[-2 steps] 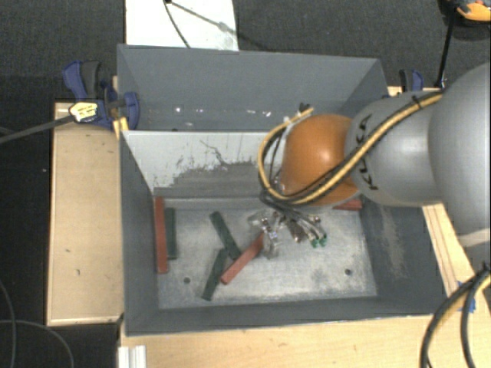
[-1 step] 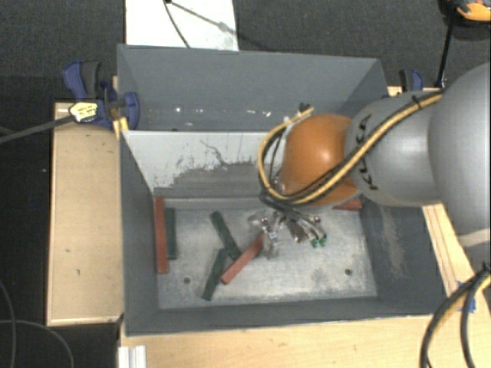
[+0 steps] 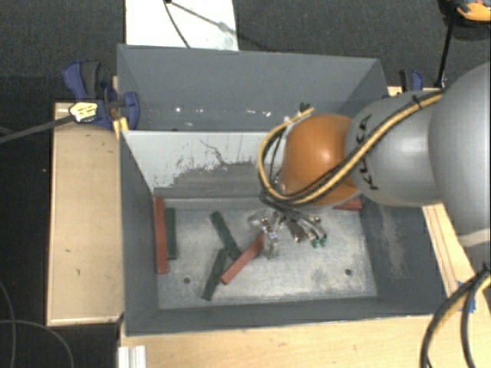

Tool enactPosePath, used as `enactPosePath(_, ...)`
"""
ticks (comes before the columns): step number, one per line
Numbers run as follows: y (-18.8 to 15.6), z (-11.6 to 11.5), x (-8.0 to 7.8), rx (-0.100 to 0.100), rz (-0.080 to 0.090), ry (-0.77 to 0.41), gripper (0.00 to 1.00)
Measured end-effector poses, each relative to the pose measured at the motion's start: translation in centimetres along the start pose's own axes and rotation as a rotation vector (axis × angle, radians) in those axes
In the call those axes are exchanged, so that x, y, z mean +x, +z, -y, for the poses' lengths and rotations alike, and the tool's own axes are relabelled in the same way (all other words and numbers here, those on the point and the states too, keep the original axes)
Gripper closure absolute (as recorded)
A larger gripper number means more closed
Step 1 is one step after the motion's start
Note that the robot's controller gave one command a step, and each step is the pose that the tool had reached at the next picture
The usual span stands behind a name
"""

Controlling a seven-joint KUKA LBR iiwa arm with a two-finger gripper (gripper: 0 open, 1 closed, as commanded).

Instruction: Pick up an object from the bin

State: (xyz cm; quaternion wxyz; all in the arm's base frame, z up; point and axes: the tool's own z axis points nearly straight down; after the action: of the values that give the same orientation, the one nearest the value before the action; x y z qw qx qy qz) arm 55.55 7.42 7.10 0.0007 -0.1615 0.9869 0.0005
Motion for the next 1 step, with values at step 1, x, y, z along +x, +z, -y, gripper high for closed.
enactPosePath(1,-3.62,0.26,1.09,0.002,0.005,-0.073,1.00)
